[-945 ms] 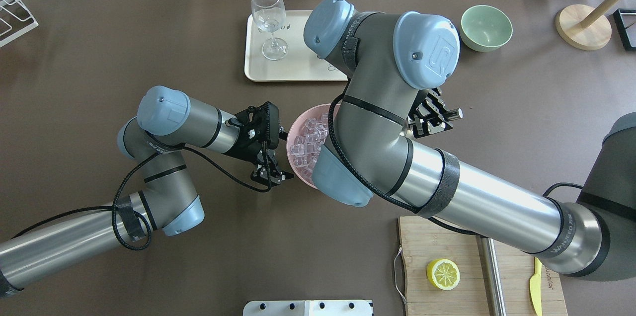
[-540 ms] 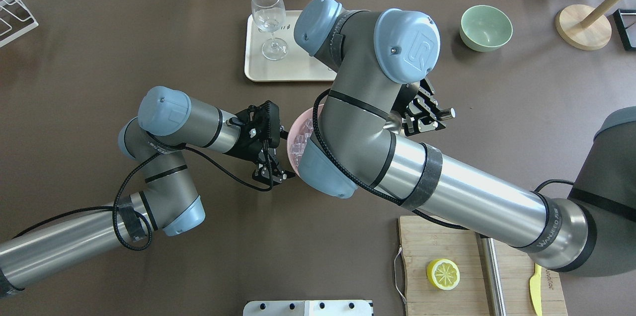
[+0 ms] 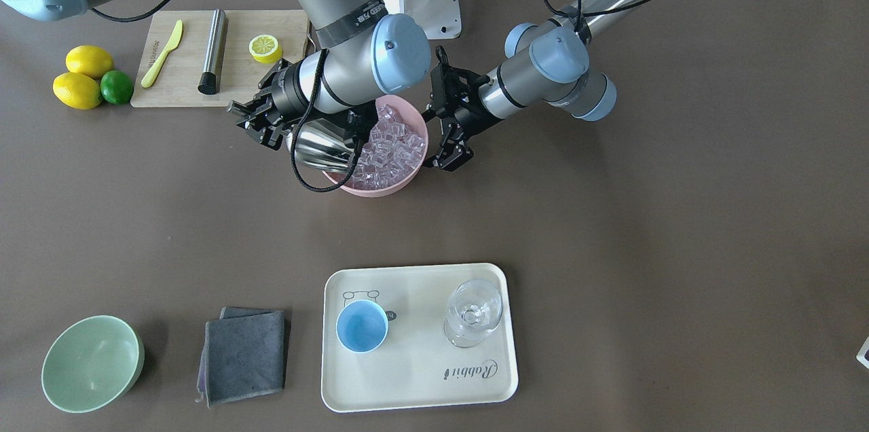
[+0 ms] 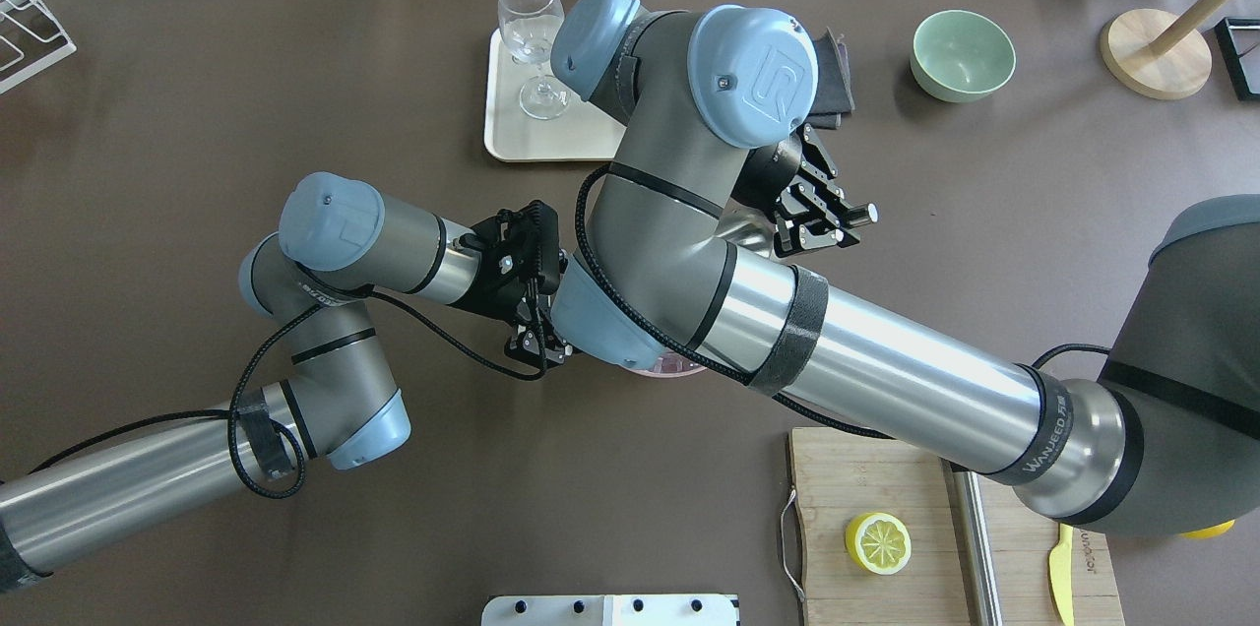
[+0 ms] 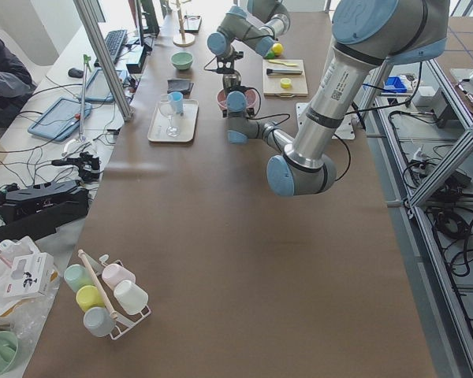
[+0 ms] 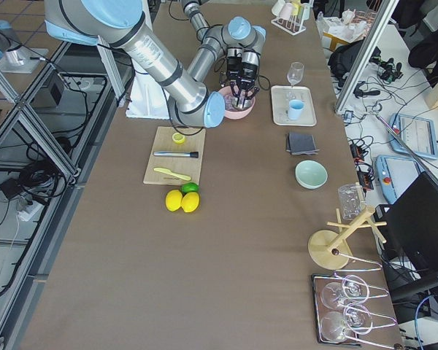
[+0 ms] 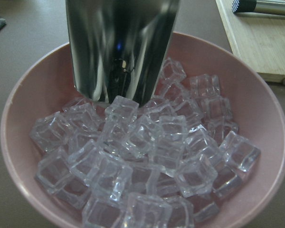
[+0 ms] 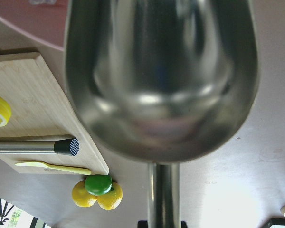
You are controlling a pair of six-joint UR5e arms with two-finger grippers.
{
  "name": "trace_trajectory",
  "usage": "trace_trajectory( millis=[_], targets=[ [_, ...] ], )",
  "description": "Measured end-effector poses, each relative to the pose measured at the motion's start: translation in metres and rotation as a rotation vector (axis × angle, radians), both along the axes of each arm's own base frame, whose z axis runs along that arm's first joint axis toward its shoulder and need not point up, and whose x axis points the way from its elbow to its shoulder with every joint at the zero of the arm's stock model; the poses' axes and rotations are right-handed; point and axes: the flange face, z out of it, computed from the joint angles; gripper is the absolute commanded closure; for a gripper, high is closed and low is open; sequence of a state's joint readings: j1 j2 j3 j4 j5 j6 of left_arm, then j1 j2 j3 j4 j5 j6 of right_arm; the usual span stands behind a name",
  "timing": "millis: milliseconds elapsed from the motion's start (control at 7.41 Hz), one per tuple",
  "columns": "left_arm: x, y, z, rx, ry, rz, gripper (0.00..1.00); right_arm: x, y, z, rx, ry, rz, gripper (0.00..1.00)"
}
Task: Put ice in cup with scoop
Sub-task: 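Push the scoop through the ice cubes with the right gripper to fill it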
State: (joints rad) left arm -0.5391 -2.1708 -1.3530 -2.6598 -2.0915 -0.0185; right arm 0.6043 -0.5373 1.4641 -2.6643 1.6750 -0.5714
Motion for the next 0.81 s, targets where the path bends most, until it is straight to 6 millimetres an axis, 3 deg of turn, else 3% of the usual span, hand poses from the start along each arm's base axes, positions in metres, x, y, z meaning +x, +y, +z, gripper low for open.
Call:
trace_trajectory(
  millis=[810],
  targets=[
    [0.003, 0.002, -0.005, 0.000, -0.001, 0.003, 0.01, -0.018, 0.000, 0.000, 0.023, -0.025, 0.056, 1.00]
  ],
)
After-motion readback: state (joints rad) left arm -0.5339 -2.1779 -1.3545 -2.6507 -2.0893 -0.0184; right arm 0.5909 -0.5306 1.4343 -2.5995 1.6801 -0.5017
